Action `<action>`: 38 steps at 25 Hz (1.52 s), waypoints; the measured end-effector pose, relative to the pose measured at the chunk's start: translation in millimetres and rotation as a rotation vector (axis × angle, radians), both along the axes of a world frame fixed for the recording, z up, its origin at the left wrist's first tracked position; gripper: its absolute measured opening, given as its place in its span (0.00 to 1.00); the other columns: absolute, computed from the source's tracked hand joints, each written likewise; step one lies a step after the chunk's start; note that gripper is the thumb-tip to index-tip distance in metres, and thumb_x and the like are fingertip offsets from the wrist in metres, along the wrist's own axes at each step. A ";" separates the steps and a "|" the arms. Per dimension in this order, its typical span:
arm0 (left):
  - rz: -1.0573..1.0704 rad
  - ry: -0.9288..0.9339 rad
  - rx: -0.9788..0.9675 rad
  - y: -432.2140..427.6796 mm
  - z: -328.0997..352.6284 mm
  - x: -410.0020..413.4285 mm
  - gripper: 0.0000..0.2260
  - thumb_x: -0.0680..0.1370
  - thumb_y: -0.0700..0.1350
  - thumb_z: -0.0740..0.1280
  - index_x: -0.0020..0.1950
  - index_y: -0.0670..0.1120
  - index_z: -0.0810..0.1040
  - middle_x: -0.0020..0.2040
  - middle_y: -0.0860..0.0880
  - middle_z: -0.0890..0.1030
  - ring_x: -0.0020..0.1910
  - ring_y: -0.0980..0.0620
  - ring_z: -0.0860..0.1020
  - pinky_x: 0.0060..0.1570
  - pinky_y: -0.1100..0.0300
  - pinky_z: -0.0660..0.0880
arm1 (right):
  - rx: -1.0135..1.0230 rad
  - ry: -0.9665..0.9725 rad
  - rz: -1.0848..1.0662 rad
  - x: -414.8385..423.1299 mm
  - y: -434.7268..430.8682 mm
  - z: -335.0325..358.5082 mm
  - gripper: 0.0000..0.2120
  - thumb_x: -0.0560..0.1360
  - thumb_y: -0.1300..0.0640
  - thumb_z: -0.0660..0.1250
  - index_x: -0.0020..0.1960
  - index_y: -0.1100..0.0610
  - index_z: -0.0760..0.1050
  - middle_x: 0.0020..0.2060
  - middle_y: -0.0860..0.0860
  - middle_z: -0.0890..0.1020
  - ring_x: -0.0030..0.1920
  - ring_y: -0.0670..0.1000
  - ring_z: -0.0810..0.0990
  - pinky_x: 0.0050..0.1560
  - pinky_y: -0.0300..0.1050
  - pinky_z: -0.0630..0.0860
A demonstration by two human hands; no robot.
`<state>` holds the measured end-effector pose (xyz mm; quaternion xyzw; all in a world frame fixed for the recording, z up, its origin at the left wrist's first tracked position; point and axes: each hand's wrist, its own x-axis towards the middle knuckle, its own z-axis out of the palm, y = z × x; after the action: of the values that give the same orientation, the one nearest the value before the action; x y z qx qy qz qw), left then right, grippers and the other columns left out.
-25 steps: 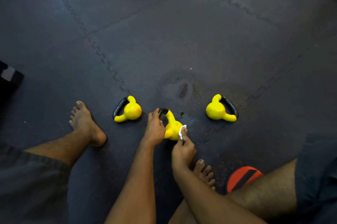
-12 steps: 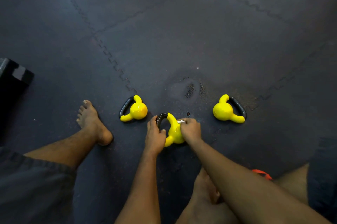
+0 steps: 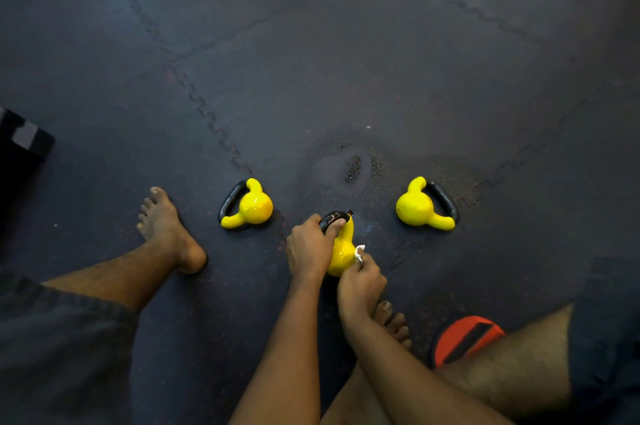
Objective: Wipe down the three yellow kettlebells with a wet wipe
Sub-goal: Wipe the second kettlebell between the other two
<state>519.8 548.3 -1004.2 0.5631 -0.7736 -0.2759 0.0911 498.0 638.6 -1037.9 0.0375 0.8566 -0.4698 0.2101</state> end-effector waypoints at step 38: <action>0.285 0.334 -0.078 -12.9 14.5 21.3 0.24 0.77 0.61 0.64 0.35 0.42 0.76 0.31 0.44 0.78 0.31 0.46 0.75 0.33 0.57 0.65 | -0.050 -0.293 0.180 -34.5 -42.3 17.8 0.22 0.70 0.38 0.71 0.42 0.59 0.83 0.38 0.55 0.85 0.41 0.55 0.84 0.45 0.47 0.80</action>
<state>541.1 535.4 -989.7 0.6092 -0.6706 -0.3193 0.2778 463.5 596.2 -1020.1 0.0234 0.8049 -0.4596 0.3748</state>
